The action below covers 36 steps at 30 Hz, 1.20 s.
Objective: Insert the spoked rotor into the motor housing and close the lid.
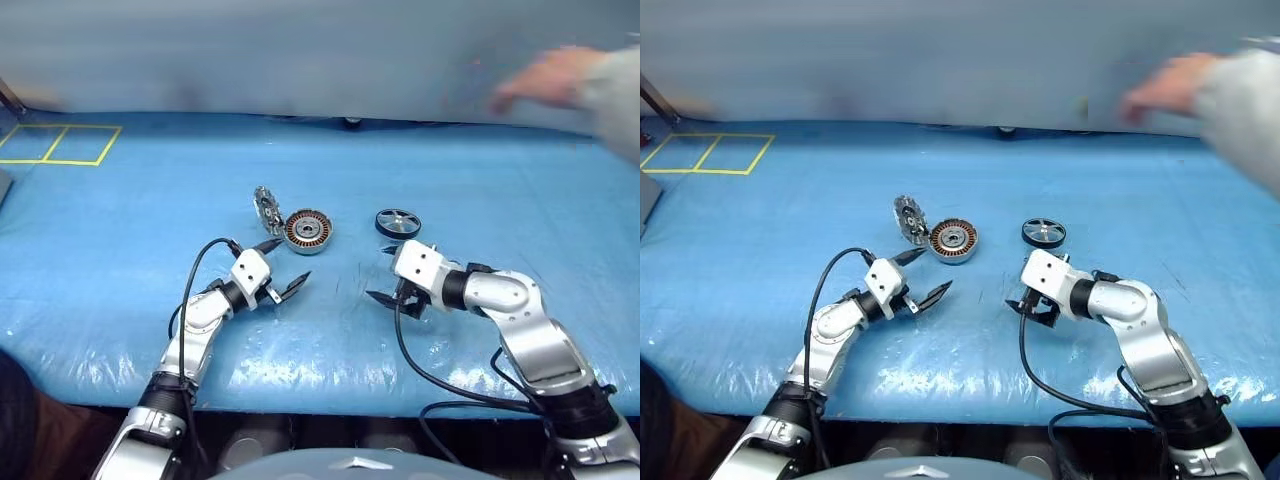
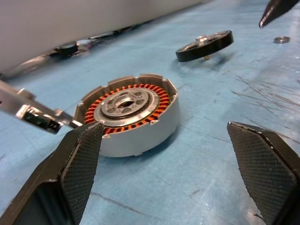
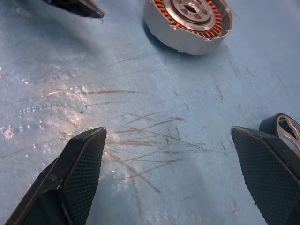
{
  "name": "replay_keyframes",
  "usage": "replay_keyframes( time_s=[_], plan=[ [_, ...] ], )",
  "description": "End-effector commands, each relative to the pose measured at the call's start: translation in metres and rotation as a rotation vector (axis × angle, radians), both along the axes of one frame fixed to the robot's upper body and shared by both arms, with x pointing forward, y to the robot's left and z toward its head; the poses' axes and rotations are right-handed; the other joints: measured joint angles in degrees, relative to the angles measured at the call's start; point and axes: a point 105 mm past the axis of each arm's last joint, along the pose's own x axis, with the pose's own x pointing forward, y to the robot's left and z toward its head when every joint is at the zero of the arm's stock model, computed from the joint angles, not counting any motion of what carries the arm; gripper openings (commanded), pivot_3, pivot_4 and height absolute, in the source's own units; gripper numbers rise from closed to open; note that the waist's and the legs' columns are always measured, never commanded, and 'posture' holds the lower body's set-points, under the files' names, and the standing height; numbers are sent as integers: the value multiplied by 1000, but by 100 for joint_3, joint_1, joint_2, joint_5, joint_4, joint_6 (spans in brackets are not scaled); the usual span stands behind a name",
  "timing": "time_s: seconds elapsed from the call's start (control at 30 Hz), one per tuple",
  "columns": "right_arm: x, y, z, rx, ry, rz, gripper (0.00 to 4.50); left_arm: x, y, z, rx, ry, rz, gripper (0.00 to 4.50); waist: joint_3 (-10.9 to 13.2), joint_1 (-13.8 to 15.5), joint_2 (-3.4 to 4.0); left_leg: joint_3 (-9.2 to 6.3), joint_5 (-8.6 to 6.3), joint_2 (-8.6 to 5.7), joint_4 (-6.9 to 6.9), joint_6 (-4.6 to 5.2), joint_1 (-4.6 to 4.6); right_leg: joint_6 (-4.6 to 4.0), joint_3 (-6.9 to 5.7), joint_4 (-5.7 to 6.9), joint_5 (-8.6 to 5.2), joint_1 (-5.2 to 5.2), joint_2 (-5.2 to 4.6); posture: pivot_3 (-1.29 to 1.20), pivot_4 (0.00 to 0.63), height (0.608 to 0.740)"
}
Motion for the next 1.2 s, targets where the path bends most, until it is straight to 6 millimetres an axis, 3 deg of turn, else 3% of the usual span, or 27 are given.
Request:
replay_keyframes(
  time_s=[0.03, 0.17, 0.23, 0.43, 0.57, 0.73, 1.0, 1.2],
  plan=[
    [-5, -1, 14, 76, -51, -40, 4446, -12, -10, 6, 42, 23, -141, 4500, 0, -10, 0, 0, 0, 0, 0, 0, 0, 0, 0, 0, 0, 0, 0, 0, 150, 740],
    [-12, -6, 12, 118, -45, -90, 4446, -20, -12, 7, 92, 54, -222, 4500, 0, -24, 1, 0, 0, 0, -1, 0, 1, 0, 1, 2, 0, 0, 1, 0, 150, 740],
    [-13, -8, 11, 131, -43, -110, 4446, -17, -17, 17, 108, 5, -244, 4500, 0, -20, 1, 0, 1, 0, -1, -1, 2, -1, 1, 2, 0, 1, 1, 0, 150, 740],
    [-14, -13, 10, 138, -50, -141, 4446, 15, -33, 57, 341, -229, -259, 4500, 2, 27, -3, -2, 12, 2, 2, -16, 2, -5, -4, 2, 9, 6, 0, 0, 150, 740],
    [-14, -14, 10, 140, -53, -147, 4446, 25, -44, 81, 593, -421, -317, 4500, 2, -30, -3, 1, 12, 1, -4, -14, 2, -4, 4, -3, 10, 4, 3, 0, 150, 740],
    [-13, -16, 12, 136, -57, -150, 4446, 21, -46, 83, 859, -519, -419, 4500, 2, -50, -3, 2, 13, 2, -21, -13, 1, -5, 9, -5, 9, 8, 4, 0, 150, 740],
    [-12, -18, 14, 124, -56, -145, 4446, 32, -36, 85, 1164, -588, -404, 4500, 4, -28, -7, 2, 13, 2, -13, -13, 1, -4, 6, -2, 9, 6, 6, 0, 150, 740],
    [-13, -17, 13, 120, -46, -136, 4446, 43, -29, 78, 1271, -552, -361, 4500, 5, -30, -9, 1, 24, 2, -14, 9, 1, -3, 5, -4, 10, 5, 8, 0, 150, 740]
  ],
)
